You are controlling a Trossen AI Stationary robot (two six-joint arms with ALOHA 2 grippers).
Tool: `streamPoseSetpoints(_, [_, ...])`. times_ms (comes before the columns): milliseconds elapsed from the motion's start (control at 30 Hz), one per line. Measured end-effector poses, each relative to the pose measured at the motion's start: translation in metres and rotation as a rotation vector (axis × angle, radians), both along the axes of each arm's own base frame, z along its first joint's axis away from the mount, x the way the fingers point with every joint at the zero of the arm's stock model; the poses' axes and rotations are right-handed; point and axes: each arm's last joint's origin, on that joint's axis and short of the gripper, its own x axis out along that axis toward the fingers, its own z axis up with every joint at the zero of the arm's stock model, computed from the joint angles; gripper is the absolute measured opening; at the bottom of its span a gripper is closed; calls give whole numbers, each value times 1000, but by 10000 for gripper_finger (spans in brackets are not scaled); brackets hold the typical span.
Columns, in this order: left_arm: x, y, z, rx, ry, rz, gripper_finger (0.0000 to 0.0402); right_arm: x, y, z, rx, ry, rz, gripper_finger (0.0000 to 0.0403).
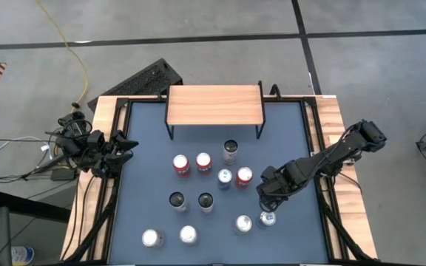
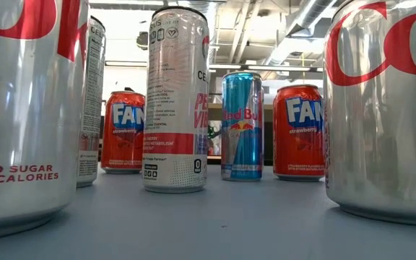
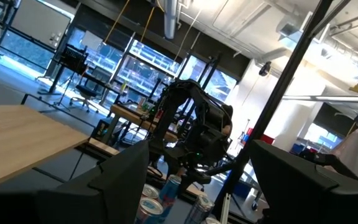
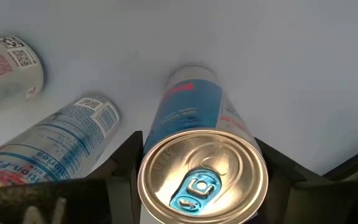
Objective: Place canned beverage on shelf
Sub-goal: Put the middle blue soda can on the shelf
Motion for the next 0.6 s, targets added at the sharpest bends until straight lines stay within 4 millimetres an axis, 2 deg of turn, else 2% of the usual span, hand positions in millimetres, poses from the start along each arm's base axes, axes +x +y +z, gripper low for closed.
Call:
streamPoseSetpoints(267, [0, 0, 0, -1, 2, 3, 272, 7, -3, 10, 24, -35, 44, 197])
streamPoseSetpoints(600, [0, 0, 0, 6, 5, 6, 272, 16, -24, 33, 5, -48, 110, 198])
